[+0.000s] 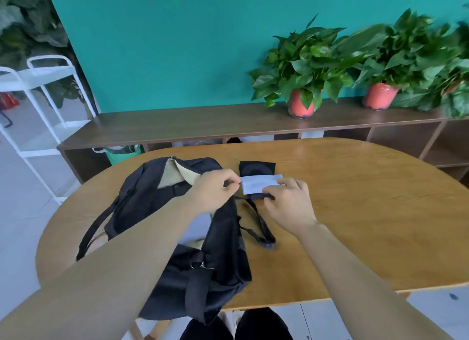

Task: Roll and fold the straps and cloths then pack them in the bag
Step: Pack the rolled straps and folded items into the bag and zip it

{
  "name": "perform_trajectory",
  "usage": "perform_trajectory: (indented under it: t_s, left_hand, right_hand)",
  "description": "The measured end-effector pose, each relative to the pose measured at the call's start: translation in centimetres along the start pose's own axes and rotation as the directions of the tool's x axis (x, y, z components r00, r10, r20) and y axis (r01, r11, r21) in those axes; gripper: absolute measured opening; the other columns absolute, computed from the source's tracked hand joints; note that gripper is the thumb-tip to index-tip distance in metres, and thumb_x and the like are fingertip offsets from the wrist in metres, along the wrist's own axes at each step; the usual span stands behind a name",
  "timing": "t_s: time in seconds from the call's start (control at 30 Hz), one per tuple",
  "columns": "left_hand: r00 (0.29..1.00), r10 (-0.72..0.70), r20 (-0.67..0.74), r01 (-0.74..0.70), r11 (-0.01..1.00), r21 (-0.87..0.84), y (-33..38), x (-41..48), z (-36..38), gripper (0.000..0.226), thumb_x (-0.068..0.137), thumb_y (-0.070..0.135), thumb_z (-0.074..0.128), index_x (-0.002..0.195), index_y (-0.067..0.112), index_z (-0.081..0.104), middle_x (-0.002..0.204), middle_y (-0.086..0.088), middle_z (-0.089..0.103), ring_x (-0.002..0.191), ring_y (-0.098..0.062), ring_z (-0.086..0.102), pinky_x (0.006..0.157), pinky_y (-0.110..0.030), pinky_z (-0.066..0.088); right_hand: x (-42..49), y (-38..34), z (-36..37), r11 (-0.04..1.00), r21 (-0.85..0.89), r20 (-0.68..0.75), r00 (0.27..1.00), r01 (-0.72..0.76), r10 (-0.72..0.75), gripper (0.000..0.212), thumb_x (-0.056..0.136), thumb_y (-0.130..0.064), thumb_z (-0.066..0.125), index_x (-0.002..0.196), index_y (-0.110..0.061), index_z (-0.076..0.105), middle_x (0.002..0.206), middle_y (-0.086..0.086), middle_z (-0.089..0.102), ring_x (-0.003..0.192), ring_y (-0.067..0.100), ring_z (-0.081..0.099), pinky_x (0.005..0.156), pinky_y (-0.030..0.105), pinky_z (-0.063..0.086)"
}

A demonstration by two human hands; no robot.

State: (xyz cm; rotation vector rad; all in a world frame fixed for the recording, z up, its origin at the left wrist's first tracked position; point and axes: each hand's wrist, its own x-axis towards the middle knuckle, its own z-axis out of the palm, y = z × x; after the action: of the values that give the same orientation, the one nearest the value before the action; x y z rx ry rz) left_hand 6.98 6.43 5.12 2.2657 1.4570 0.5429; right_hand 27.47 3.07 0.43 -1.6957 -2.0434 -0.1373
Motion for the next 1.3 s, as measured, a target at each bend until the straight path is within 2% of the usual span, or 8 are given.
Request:
perform_trajectory:
  t_s: [0.23,0.37,0.63,0.77,0.83,0.9,1.1,1.3]
  left_hand:
    - [0.981,-0.183,0.059,0.177,0.98,0.095,1.2,7.1,5.2,0.031,0.099,0.026,0.045,0.129,0.023,0.052,0.131,-0.001,0.056,0.117,-0.025,0.053,0.099,-0.041,0.044]
    - [0.922,-0.381,0.064,0.36,0.907,0.217,0.8,9.5,6.9,0.035,0.101,0.032,0.036,0.132,0.017,0.04,0.122,-0.007,0.055,0.104,-0.03,0.056,0.087,-0.039,0.047]
    - [0.824,-0.566,0.029,0.566,0.824,-0.024,0.3,11.3,7.9,0.05,0.095,0.021,0.05,0.14,0.009,0.034,0.135,-0.011,0.049,0.116,-0.029,0.053,0.088,-0.032,0.045]
    - [0.79,-0.612,0.021,0.601,0.768,-0.223,1.2,11.2,7.3,0.037,0.09,0.017,0.056,0.125,0.012,0.046,0.106,-0.003,0.051,0.088,-0.02,0.051,0.074,-0.029,0.042]
    - [0.788,-0.615,0.023,0.589,0.742,-0.319,2.0,10.9,6.8,0.015,0.09,0.016,0.056,0.084,0.02,0.044,0.085,0.003,0.044,0.075,-0.014,0.044,0.074,-0.03,0.042]
    - [0.794,-0.607,0.045,0.572,0.719,-0.394,2.6,10.6,6.3,0.04,0.089,0.013,0.056,0.067,0.022,0.025,0.073,0.003,0.036,0.068,-0.015,0.041,0.07,-0.03,0.041]
    - [0.848,-0.527,0.049,0.493,0.753,-0.435,4.4,9.3,4.5,0.019,0.089,0.015,0.057,0.074,0.02,0.046,0.089,-0.005,0.051,0.086,-0.026,0.053,0.098,-0.041,0.043]
    - [0.905,-0.419,0.074,0.4,0.777,-0.486,5.4,6.8,0.8,0.022,0.094,0.015,0.056,0.114,0.008,0.06,0.106,-0.004,0.054,0.095,-0.019,0.049,0.072,-0.025,0.04]
  right_hand:
    - [3.6,4.3,2.5,0.974,-0.197,0.072,0.989,-0.114,0.13,0.03,0.085,-0.02,0.05,0.112,-0.017,0.061,0.099,-0.001,0.066,0.119,0.025,0.042,0.096,0.037,0.024]
    - [5.1,5.3,3.7,0.883,-0.09,0.032,0.885,-0.461,0.465,0.02,0.089,-0.033,0.045,0.087,-0.016,0.057,0.069,-0.003,0.053,0.098,0.023,0.043,0.079,0.035,0.03]
    - [6.4,6.1,5.4,0.753,-0.008,0.128,0.746,-0.658,0.653,0.029,0.082,-0.043,0.053,0.064,-0.02,0.05,0.062,-0.004,0.052,0.094,0.021,0.039,0.079,0.038,0.028]
    - [6.5,5.9,5.1,0.714,0.069,0.16,0.715,-0.696,0.681,0.017,0.081,-0.037,0.056,0.076,-0.021,0.059,0.068,-0.003,0.057,0.098,0.02,0.036,0.081,0.039,0.027]
    - [6.4,5.8,5.0,0.717,0.093,0.156,0.721,-0.691,0.675,0.015,0.081,-0.034,0.054,0.084,-0.022,0.061,0.074,-0.003,0.06,0.1,0.02,0.034,0.079,0.039,0.024]
    - [6.2,5.6,4.5,0.7,0.138,0.168,0.714,-0.7,0.68,0.018,0.082,-0.034,0.051,0.092,-0.022,0.06,0.079,-0.002,0.062,0.107,0.02,0.034,0.079,0.039,0.021]
    - [5.7,4.9,2.1,0.601,0.309,0.244,0.672,-0.737,0.699,0.032,0.089,-0.044,0.05,0.112,-0.025,0.059,0.079,-0.005,0.061,0.114,0.019,0.033,0.085,0.038,0.019]
    - [5.6,3.1,-0.6,0.27,0.647,0.417,0.627,-0.713,0.658,0.056,0.081,-0.051,0.057,0.129,-0.022,0.051,0.118,0.0,0.059,0.117,0.026,0.047,0.108,0.049,0.026]
